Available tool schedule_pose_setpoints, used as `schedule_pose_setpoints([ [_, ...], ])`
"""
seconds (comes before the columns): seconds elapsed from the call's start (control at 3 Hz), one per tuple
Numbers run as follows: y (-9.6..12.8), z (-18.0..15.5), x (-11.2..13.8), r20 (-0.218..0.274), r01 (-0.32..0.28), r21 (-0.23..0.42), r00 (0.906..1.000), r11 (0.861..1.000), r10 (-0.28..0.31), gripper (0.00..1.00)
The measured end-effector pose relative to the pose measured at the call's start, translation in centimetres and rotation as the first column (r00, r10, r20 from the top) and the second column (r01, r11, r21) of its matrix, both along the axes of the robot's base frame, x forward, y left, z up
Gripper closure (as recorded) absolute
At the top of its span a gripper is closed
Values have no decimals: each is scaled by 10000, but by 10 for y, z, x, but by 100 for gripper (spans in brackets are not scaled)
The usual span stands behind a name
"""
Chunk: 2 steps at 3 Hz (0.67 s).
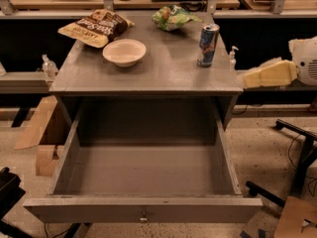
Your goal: Place redbull can into top drawer
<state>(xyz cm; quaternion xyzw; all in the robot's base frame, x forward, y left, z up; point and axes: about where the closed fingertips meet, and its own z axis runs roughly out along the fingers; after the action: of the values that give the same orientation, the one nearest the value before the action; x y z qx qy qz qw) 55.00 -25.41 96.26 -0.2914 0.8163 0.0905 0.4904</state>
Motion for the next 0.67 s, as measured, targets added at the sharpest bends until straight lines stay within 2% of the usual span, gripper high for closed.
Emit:
schedule_pose_setpoints([
  [0.33,16,22,42,2098,-23,1669,9772,9860,-332,0],
  [0.67,32,33,47,2399,-140,1592,9705,9871,-249,0],
])
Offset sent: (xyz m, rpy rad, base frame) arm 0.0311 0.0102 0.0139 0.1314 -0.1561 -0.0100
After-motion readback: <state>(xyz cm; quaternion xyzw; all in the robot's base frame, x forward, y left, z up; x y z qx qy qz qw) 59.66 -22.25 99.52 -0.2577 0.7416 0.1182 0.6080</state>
